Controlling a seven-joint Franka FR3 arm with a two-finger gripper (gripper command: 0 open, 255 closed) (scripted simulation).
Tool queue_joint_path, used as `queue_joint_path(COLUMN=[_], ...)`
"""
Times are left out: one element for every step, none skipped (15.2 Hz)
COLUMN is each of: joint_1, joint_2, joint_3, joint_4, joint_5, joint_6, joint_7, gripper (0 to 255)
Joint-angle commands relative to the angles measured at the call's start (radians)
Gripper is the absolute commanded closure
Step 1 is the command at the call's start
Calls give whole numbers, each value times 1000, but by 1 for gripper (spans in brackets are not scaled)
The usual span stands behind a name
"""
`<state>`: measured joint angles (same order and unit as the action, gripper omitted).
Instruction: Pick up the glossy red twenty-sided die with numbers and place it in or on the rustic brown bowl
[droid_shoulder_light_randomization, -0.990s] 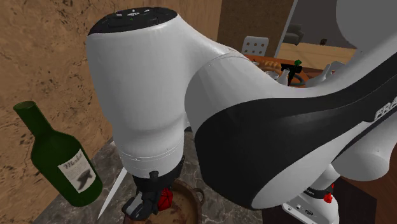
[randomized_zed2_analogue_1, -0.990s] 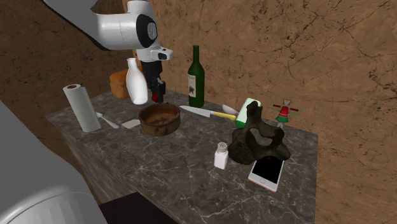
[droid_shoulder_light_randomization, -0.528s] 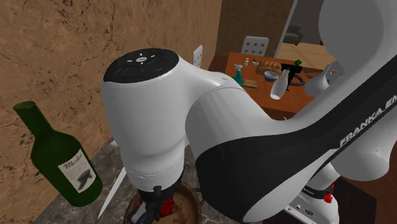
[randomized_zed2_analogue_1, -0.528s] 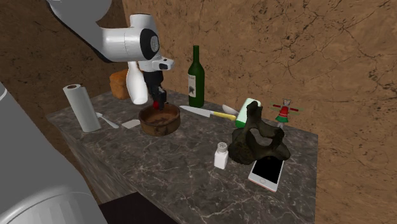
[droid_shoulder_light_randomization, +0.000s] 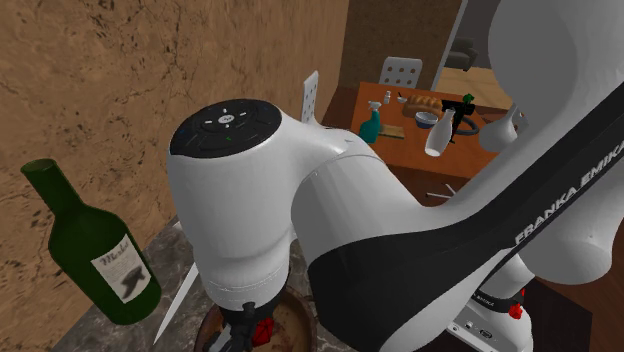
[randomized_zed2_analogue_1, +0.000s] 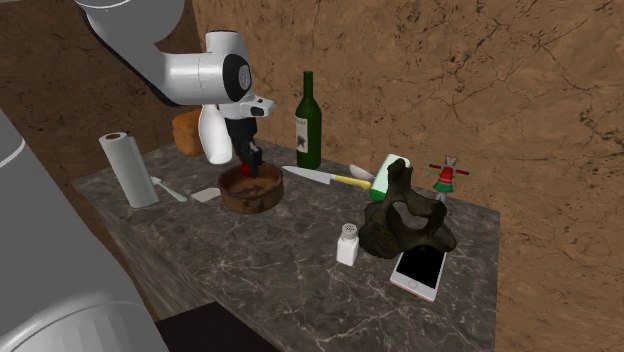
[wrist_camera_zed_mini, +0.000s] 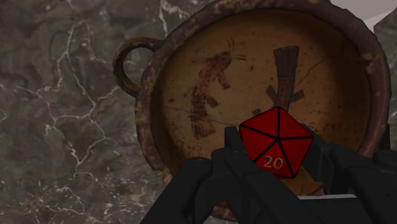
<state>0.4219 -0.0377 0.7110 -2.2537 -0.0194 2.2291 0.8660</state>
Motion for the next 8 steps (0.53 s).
queue_joint_path(joint_1=[0, 0, 0, 0, 0, 0, 0, 0], joint_2=[0, 0, 0, 0, 0, 0, 0, -23], joint_3=[0, 0, 0, 0, 0, 0, 0, -2], joint_4=[0, 0, 0, 0, 0, 0, 0, 16], joint_5=[0, 0, 0, 0, 0, 0, 0, 19], joint_6=[0, 0, 0, 0, 0, 0, 0, -33], joint_7=[0, 0, 0, 0, 0, 0, 0, -14], gripper=[255, 0, 0, 0, 0, 0, 0, 0])
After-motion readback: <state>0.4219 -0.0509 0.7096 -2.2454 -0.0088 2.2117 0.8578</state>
